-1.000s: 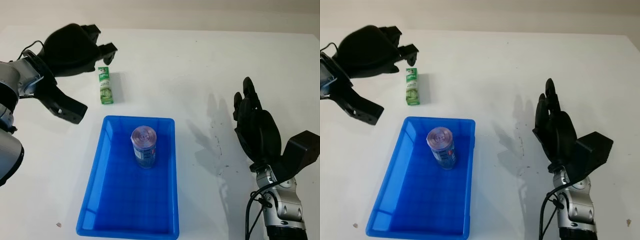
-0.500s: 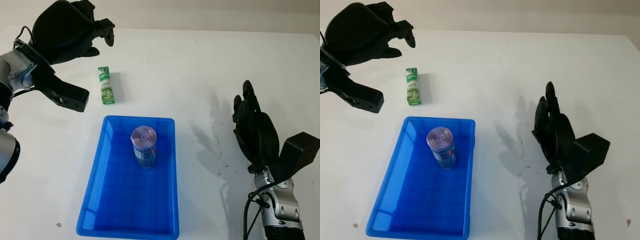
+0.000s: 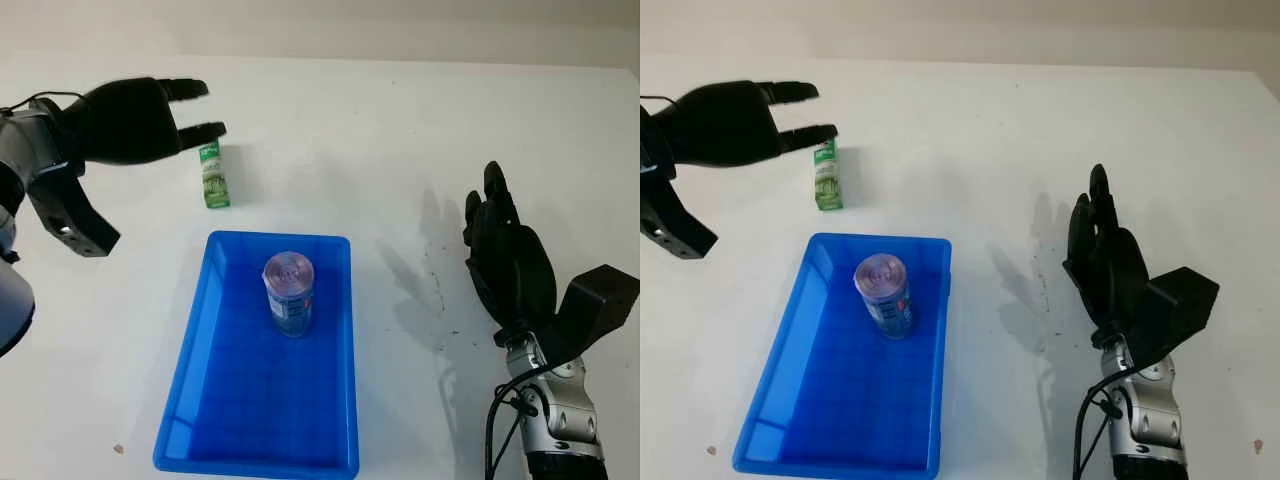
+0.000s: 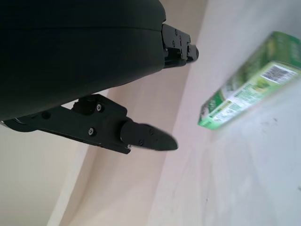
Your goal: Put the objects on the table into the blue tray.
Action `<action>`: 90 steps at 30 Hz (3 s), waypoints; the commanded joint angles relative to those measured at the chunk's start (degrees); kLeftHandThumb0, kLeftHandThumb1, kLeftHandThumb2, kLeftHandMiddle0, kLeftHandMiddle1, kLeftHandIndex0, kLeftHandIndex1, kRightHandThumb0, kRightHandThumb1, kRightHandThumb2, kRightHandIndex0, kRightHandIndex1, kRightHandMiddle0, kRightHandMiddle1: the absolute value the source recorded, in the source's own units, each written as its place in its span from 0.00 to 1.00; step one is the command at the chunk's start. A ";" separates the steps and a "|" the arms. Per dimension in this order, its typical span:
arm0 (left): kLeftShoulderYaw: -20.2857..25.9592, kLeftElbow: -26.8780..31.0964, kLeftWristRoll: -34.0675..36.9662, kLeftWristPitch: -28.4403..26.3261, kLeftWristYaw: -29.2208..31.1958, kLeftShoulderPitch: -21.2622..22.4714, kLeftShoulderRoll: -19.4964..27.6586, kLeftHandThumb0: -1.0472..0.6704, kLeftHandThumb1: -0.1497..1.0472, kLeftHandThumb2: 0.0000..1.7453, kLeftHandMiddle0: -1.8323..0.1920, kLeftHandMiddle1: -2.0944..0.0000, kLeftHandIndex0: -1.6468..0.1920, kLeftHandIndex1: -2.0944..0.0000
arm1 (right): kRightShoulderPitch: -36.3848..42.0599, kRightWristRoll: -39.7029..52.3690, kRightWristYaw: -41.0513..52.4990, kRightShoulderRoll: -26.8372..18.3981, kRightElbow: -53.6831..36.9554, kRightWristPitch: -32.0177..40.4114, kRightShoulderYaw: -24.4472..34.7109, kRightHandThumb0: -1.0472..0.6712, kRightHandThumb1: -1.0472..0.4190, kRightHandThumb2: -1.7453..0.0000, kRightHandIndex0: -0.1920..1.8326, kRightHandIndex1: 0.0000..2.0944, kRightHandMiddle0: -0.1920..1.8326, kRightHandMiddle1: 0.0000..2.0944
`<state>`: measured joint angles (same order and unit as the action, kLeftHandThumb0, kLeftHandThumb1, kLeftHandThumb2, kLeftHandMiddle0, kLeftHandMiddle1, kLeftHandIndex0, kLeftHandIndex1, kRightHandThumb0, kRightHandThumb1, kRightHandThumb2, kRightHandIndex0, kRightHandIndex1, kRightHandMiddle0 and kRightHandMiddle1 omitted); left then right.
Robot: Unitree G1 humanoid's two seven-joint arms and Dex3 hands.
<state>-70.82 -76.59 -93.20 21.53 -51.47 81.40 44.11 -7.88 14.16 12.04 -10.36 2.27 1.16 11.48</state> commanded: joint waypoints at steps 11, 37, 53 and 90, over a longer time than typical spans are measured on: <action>-2.73 -0.98 0.72 1.16 -4.06 -0.68 -3.56 0.49 1.00 0.05 0.83 0.97 0.85 0.96 | 1.18 0.29 0.13 -0.31 -2.19 0.29 0.49 0.16 0.00 0.62 0.00 0.00 0.00 0.00; -2.88 -3.44 5.99 -1.69 11.44 -4.84 -10.22 0.47 0.98 0.03 0.62 0.94 0.64 0.94 | 3.57 1.69 1.48 -2.40 -5.20 1.93 3.37 0.15 0.00 0.65 0.00 0.00 0.00 0.00; -3.31 -3.26 6.87 -3.17 6.84 -6.20 -10.93 0.51 1.00 0.09 0.78 0.00 0.85 0.01 | 3.73 1.86 2.53 -3.04 -4.43 1.50 4.00 0.15 0.00 0.65 0.00 0.00 0.00 0.00; 39.27 4.22 52.72 5.48 42.03 -7.99 -8.87 0.40 1.00 0.24 0.69 0.00 0.78 0.00 | 1.59 2.57 3.68 -1.28 -0.17 -1.04 2.32 0.16 0.00 0.63 0.00 0.00 0.00 0.00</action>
<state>-33.16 -73.29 -41.76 26.22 -10.31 74.12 34.03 -6.17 16.67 15.55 -12.00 2.06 0.93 13.99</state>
